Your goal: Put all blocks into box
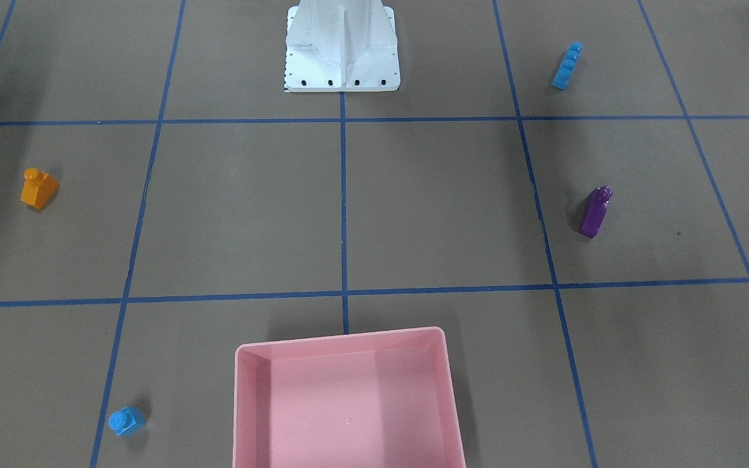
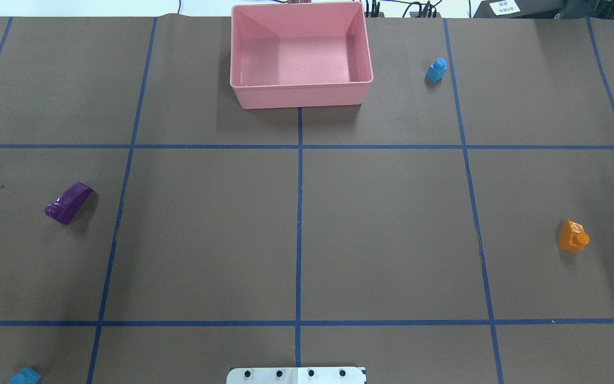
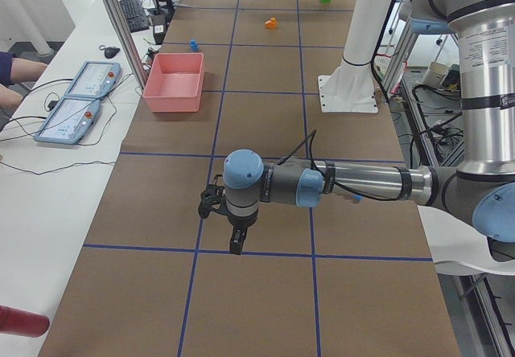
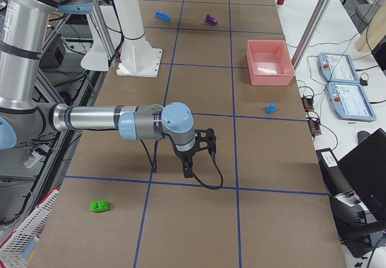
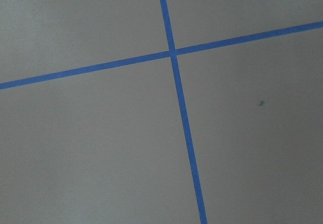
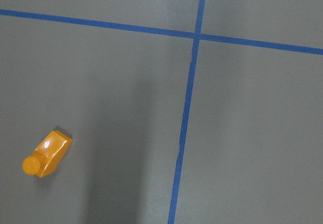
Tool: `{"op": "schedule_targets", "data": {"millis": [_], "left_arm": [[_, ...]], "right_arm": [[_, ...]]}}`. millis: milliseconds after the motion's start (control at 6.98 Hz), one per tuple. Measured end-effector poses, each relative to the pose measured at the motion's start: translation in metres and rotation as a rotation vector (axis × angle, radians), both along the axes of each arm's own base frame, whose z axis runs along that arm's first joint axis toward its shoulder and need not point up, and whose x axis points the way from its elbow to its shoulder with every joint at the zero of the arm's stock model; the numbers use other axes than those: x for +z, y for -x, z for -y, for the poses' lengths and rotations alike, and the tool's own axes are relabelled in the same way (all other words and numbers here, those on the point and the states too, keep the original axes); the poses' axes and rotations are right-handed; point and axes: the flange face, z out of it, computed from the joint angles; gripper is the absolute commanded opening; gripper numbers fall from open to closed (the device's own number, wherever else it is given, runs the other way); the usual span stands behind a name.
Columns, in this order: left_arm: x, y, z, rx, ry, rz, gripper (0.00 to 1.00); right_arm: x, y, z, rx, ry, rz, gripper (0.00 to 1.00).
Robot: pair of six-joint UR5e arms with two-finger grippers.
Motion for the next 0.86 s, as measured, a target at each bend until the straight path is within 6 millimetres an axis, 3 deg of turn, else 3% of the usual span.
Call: {"op": "schedule_targets", "data": {"millis": [573, 717, 860], "left_arm": [[-0.011, 0.0, 0.004, 0.001, -0.06, -0.005, 1.0], [-0.012, -0.001, 0.004, 0.001, -0.064, -0.005, 1.0], [-0.013, -0.001, 0.005, 0.002, -0.066, -0.005, 1.0]], "right_arm": [[-0.007, 0.002, 0.001, 0.029, 0.019, 0.018, 1.0], [-0.017, 0.011, 0.005, 0.056, 0.033, 0.034, 1.0], [-0.029, 0.032, 0.012, 0.089, 0.05, 0.055, 1.0]]}}
